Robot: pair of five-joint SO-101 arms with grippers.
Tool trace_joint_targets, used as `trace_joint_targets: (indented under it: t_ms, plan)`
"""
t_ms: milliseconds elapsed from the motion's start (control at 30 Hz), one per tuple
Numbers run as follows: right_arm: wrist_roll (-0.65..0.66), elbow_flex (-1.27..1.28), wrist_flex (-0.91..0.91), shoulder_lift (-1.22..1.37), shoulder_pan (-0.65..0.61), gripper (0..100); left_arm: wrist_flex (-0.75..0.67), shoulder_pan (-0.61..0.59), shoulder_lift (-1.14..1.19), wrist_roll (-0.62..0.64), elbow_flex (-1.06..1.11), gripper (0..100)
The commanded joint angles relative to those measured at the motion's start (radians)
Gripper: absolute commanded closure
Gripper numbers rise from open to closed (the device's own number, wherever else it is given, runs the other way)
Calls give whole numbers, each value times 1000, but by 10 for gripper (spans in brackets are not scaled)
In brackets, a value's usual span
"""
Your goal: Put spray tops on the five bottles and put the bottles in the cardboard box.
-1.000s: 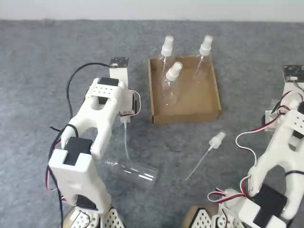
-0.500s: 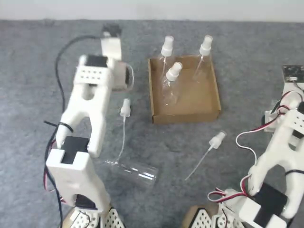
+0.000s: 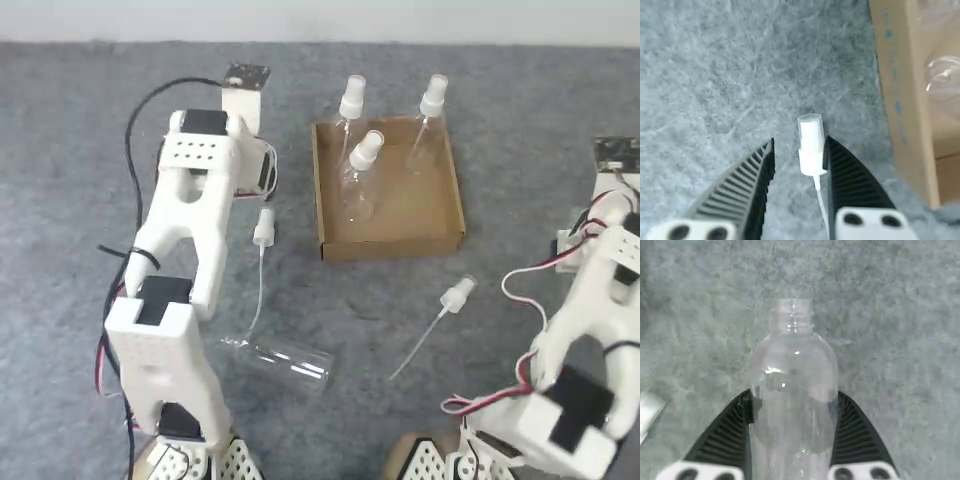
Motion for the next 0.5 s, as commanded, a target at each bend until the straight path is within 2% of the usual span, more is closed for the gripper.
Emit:
trace_joint_targets:
  t_ms: [0, 133, 467]
  plan:
    - [14, -15, -105, 54, 10, 993, -51, -5, -23, -8, 30, 852]
    - [14, -15, -185, 120, 10, 992, -86, 3, -21, -11, 91, 852]
    - [14, -15, -194, 189, 8, 992, -232, 37, -11, -5, 232, 852]
